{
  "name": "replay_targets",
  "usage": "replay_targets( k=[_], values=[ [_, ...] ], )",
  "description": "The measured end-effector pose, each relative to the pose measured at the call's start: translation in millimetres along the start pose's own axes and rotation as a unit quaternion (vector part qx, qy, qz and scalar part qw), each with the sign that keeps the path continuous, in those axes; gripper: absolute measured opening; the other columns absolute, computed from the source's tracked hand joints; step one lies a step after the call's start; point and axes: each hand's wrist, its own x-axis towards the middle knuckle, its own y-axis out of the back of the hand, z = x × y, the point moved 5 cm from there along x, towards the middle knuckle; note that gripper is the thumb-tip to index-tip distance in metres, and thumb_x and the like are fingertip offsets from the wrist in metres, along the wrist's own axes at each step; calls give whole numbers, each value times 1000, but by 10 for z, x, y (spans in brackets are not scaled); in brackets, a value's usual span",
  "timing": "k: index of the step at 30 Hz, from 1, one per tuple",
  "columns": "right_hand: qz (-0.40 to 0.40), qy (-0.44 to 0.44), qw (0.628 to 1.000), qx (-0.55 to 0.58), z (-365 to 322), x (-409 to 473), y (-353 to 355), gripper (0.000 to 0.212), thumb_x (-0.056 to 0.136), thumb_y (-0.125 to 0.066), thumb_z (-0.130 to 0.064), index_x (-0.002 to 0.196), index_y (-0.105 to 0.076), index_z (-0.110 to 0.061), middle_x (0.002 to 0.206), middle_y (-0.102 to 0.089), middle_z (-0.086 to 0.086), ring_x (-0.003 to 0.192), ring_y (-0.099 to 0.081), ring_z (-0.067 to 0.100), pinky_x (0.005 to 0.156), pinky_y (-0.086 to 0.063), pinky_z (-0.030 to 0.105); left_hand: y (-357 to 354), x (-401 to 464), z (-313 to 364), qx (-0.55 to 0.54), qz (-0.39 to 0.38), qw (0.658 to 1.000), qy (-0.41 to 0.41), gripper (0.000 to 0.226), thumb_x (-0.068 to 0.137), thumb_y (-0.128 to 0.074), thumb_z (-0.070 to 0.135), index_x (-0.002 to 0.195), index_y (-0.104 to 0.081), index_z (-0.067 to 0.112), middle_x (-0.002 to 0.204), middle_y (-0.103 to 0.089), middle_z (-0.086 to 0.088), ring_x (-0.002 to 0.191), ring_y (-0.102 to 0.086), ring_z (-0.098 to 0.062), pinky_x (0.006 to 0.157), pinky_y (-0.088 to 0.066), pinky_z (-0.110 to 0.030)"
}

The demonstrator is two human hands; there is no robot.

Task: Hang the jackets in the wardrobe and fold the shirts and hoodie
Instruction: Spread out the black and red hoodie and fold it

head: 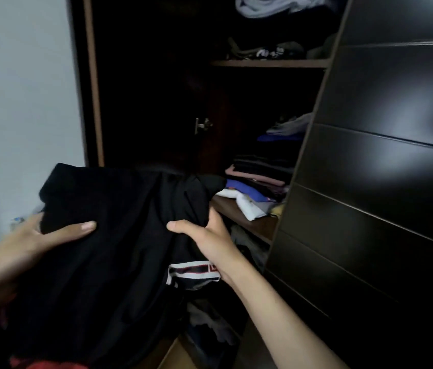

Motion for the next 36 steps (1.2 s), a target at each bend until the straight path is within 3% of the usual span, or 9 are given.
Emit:
replay_targets(
  k=[5,8,13,19,23,26,29,33,36],
  values=[
    [89,-15,996,-17,-40,-160,921,53,82,-81,-11,127,-59,-29,113,-74,-17,101,-69,-5,86,-53,11,-1112,160,208,-16,-80,997,14,55,66,-89,28,115,-70,14,104,-78,-8,91,-76,-29,85,-60,-41],
    [137,-5,990,-32,-109,-125,1327,55,83,-79,-11,125,-55,-37,112,-68,-25,102,-63,-11,74,-48,1,-1504,397,282,-28,-94,995,5,40,78,-78,18,117,-69,12,108,-78,-7,92,-76,-25,79,-63,-35],
    [214,13,974,-66,-113,252,1677,69,81,-79,-15,142,-50,-32,134,-63,-15,122,-60,4,112,-45,30,-1921,980,319,-44,-121,991,-20,37,80,-80,20,116,-70,18,107,-78,-2,96,-76,-23,87,-56,-37],
    [313,50,940,-126,-82,1154,1882,96,63,-76,-39,151,-38,-28,143,-58,-12,132,-55,10,116,-42,40,-2207,2105,390,-75,-116,988,-68,35,83,-81,18,115,-70,16,106,-78,-1,94,-76,-16,81,-60,-27],
    [339,17,911,-236,-423,1917,1942,98,88,-69,-31,160,-6,-12,152,-47,9,139,-47,28,114,-40,38,-2442,3035,521,-100,-119,986,-54,35,81,-82,16,115,-70,13,105,-77,-5,89,-76,-19,70,-60,-24],
    [384,7,867,-317,-881,2459,2250,83,94,-63,-29,154,-9,-7,139,-56,19,125,-58,38,101,-49,39,-2879,3706,879,-94,-166,981,-35,33,81,-82,17,112,-70,13,101,-76,-9,82,-74,-21,60,-56,-25],
    [434,-9,819,-375,-1416,2906,2655,88,97,-61,-30,156,-4,0,143,-54,23,130,-54,41,103,-46,40,-3441,4385,1405,-52,-203,975,-67,48,79,-84,19,120,-66,4,105,-73,-12,80,-70,-21,58,-55,-24],
    [437,-112,683,-574,-1738,3390,3082,87,103,-53,-28,157,7,5,165,-20,25,146,-38,39,106,-44,44,-4158,5182,1898,83,-208,967,-122,99,57,-95,37,137,-53,-3,133,-64,-13,119,-64,-28,101,-51,-32],
    [407,-218,581,-671,-1534,3501,3340,66,108,-34,-15,159,6,1,169,1,19,152,-18,43,106,-39,60,-4604,5335,1682,334,-190,912,-139,120,66,-89,49,156,-25,2,156,-39,-18,141,-43,-34,115,-38,-39]
  ],
)
